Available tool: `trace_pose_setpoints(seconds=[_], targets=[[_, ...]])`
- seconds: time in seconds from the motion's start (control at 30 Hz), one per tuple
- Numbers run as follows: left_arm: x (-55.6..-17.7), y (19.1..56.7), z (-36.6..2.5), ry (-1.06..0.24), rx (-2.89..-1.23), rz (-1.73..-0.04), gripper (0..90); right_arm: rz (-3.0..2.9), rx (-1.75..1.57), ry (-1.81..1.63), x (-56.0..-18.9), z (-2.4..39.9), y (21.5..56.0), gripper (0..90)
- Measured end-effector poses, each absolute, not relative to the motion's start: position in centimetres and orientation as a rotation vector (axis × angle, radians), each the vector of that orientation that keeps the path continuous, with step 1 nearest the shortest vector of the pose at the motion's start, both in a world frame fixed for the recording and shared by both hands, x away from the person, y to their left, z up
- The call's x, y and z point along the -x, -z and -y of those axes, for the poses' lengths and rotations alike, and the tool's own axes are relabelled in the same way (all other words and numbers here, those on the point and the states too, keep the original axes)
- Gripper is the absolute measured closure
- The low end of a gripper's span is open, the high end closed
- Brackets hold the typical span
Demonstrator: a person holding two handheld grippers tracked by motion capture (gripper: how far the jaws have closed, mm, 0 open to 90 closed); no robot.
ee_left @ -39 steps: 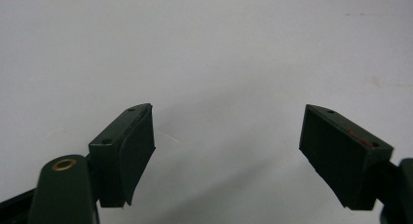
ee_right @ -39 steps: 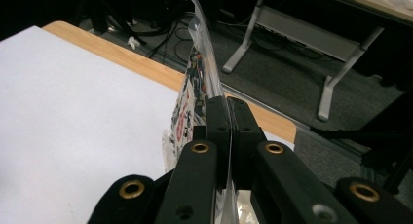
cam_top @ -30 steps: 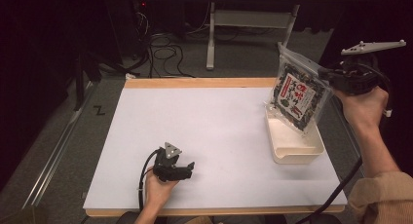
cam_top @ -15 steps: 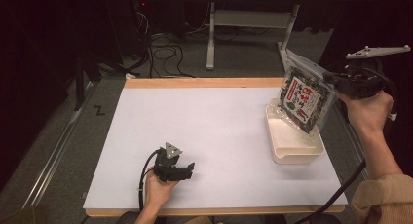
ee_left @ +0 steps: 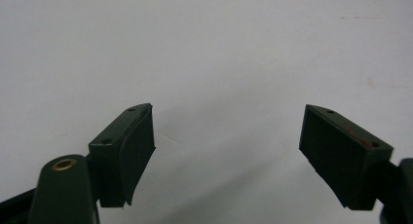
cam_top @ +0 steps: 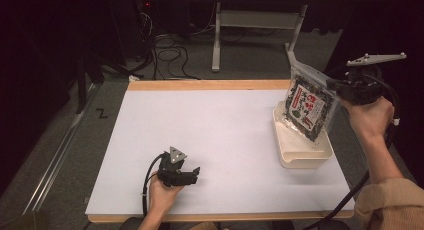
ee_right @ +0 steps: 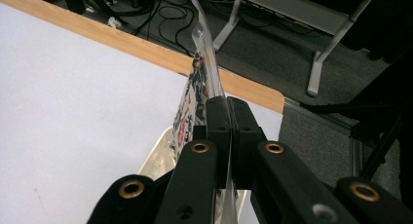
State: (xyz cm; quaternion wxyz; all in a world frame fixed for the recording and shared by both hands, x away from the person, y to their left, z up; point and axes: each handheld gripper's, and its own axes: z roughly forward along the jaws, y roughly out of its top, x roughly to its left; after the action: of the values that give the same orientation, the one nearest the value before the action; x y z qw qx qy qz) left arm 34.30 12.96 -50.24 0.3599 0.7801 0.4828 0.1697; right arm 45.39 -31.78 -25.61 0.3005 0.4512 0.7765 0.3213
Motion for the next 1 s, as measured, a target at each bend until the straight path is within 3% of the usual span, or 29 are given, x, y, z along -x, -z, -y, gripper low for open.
trace_pose_setpoints(seconds=[0.57, 1.0], targets=[[-34.3, 50.2, -13.0, -0.436, -2.006, -1.247, 21.3, -2.104, -1.219, -0.837, -46.2, 31.8, 28.1, 89.4], [-34.3, 50.3, -13.0, -0.428, -2.013, -1.247, 21.3, -2.106, -1.299, -0.838, -45.8, 34.3, 30.3, 89.2]])
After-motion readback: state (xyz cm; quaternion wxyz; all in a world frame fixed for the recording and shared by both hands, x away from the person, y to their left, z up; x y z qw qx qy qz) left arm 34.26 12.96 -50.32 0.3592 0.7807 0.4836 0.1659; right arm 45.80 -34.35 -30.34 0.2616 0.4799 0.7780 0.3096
